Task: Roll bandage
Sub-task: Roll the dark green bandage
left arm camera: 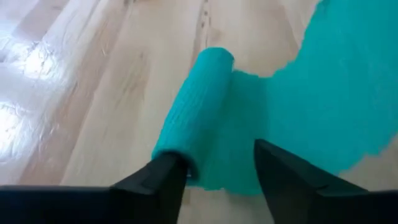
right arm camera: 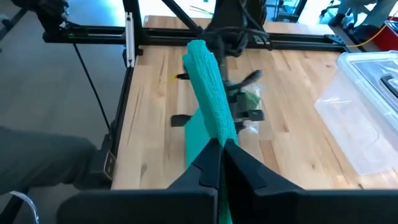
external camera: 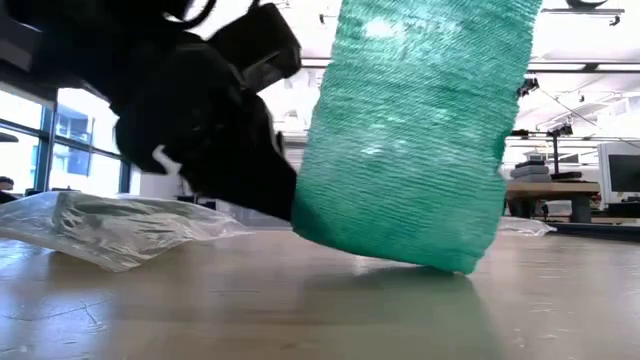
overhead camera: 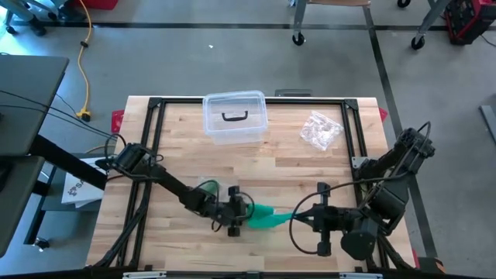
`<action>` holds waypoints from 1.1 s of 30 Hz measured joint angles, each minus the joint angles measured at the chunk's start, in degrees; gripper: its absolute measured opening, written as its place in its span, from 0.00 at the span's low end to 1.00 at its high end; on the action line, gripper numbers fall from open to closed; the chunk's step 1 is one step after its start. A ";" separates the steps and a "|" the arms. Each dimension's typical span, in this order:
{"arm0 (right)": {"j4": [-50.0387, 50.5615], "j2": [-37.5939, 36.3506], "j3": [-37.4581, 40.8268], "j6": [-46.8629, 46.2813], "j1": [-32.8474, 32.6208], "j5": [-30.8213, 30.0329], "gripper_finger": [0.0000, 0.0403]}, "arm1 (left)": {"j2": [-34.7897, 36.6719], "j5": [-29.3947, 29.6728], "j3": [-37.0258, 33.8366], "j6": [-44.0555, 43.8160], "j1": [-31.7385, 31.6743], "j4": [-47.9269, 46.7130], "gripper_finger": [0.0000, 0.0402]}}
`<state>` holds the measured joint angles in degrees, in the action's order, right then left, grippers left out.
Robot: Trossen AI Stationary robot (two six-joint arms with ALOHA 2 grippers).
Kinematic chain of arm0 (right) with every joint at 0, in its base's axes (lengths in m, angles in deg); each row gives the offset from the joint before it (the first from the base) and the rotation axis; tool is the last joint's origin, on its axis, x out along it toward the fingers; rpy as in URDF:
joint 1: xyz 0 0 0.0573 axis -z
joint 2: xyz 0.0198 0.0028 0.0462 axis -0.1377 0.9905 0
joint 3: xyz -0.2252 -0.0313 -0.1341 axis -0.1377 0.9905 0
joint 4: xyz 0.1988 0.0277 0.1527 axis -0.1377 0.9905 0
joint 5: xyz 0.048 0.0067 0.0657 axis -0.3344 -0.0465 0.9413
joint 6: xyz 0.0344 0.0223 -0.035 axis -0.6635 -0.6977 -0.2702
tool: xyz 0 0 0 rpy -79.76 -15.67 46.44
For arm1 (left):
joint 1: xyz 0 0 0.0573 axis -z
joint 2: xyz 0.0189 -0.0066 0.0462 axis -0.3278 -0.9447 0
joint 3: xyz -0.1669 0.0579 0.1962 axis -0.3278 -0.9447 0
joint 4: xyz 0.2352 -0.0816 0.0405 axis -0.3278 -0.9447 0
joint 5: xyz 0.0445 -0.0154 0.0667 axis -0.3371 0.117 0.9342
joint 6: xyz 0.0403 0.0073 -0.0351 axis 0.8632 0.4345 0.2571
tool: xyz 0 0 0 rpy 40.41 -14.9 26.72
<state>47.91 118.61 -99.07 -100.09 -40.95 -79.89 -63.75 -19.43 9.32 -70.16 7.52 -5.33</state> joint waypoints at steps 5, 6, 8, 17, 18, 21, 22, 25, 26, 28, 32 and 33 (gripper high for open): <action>0.09 1.20 0.02 -0.09 -0.06 0.26 0.00 | 0.26 -3.92 0.00 -0.02 -2.73 1.30 0.60; 0.19 1.51 0.02 -0.09 -0.06 0.26 0.00 | 0.27 -4.65 0.00 -0.02 -3.15 1.56 0.63; 0.65 1.94 0.04 -0.17 -0.06 0.86 0.00 | 0.27 -5.63 0.00 0.00 -4.06 2.28 0.68; 4.87 2.03 0.09 -4.07 -1.14 2.57 0.00 | 1.40 -9.19 0.00 2.90 -8.56 6.17 0.76; 4.77 2.21 0.09 -4.19 -1.35 3.42 0.00 | 1.95 -9.38 0.00 3.45 -8.91 6.69 0.76; 4.20 3.22 0.09 -3.72 -1.88 5.91 0.00 | 3.67 -9.31 0.02 4.81 -10.00 7.63 0.76; 4.14 3.66 0.09 -3.53 -1.98 7.09 0.00 | 4.30 -9.21 0.04 5.04 -10.36 7.87 0.76; 3.76 4.89 0.09 -3.30 -2.29 10.28 0.00 | 5.57 -9.38 0.07 5.63 -10.98 8.74 0.76; 3.80 5.24 0.09 -3.32 -2.44 10.72 0.00 | 5.96 -9.38 0.07 5.64 -11.01 8.58 0.76; 3.82 5.50 0.09 -3.36 -2.92 10.73 0.00 | 6.54 -9.38 0.07 5.65 -11.04 8.57 0.76; 3.79 5.20 0.09 -3.78 -4.71 9.28 0.00 | 7.24 -11.27 0.07 5.62 -10.41 8.34 0.76; 3.78 5.05 0.09 -3.97 -5.14 9.14 0.00 | 7.24 -11.78 0.07 5.60 -10.20 7.75 0.76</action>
<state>51.69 123.66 -98.99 -104.06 -46.08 -70.76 -56.51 -31.21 9.38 -64.56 -2.68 2.43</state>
